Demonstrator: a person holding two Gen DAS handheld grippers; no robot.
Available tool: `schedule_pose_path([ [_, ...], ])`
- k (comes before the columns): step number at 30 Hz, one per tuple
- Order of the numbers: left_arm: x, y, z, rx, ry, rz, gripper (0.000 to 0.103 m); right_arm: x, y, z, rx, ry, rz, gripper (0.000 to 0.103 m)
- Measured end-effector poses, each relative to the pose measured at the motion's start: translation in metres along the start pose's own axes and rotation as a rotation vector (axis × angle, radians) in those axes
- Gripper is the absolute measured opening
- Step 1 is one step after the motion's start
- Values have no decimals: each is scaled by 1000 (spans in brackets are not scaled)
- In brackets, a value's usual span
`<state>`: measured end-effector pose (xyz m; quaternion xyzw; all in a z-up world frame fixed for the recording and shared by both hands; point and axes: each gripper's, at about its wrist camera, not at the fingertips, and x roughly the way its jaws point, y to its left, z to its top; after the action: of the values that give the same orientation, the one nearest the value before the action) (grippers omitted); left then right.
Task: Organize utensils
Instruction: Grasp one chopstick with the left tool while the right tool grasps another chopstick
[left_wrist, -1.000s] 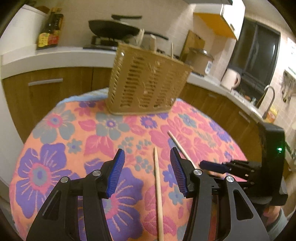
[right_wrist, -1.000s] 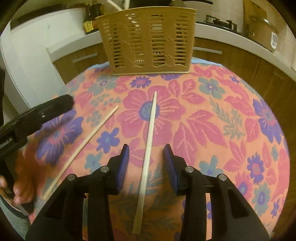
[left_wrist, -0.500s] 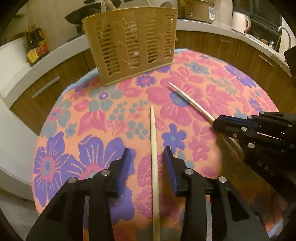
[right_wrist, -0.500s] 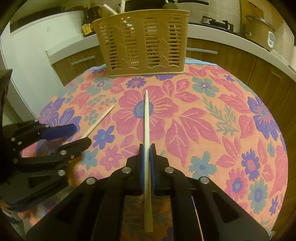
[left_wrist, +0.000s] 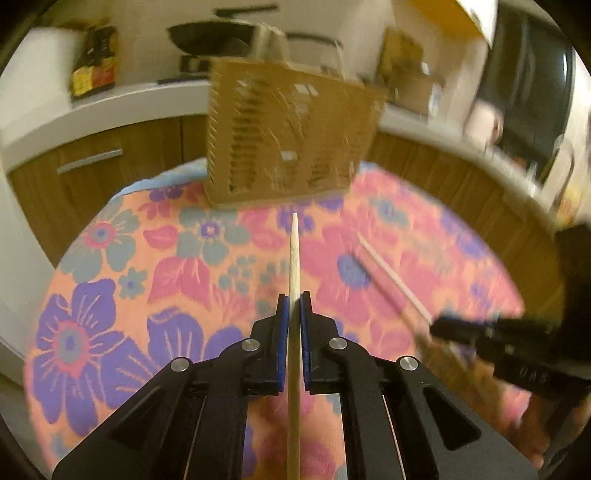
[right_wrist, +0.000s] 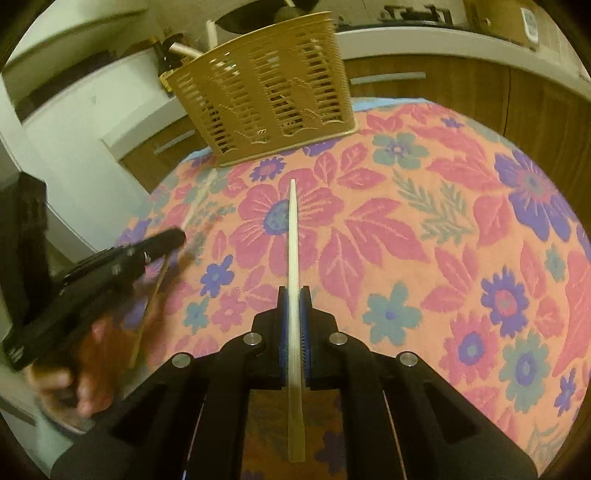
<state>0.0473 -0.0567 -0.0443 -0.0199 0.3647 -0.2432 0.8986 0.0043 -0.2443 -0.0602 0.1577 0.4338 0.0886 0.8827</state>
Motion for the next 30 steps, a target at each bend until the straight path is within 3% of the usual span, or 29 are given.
schedule_pose_path([
  [4, -8, 12, 0, -77, -102, -49, 4, -12, -9, 0, -11, 23, -15, 4],
  [11, -11, 17, -1, -116, -132, -82, 4, -11, -24, -6, -11, 53, -100, 4],
  [17, -13, 24, -3, -136, -148, -117, 4, -5, -32, -8, 17, 111, -84, 6],
  [20, -15, 26, -3, -139, -154, -131, 4, -3, -29, -5, -9, 138, -92, 11],
  [25, -16, 28, -4, -141, -161, -155, 4, 4, -32, 9, 3, 187, -57, 33],
  [30, -17, 29, -4, -136, -166, -168, 5, 12, -28, 22, -12, 225, -115, 38],
])
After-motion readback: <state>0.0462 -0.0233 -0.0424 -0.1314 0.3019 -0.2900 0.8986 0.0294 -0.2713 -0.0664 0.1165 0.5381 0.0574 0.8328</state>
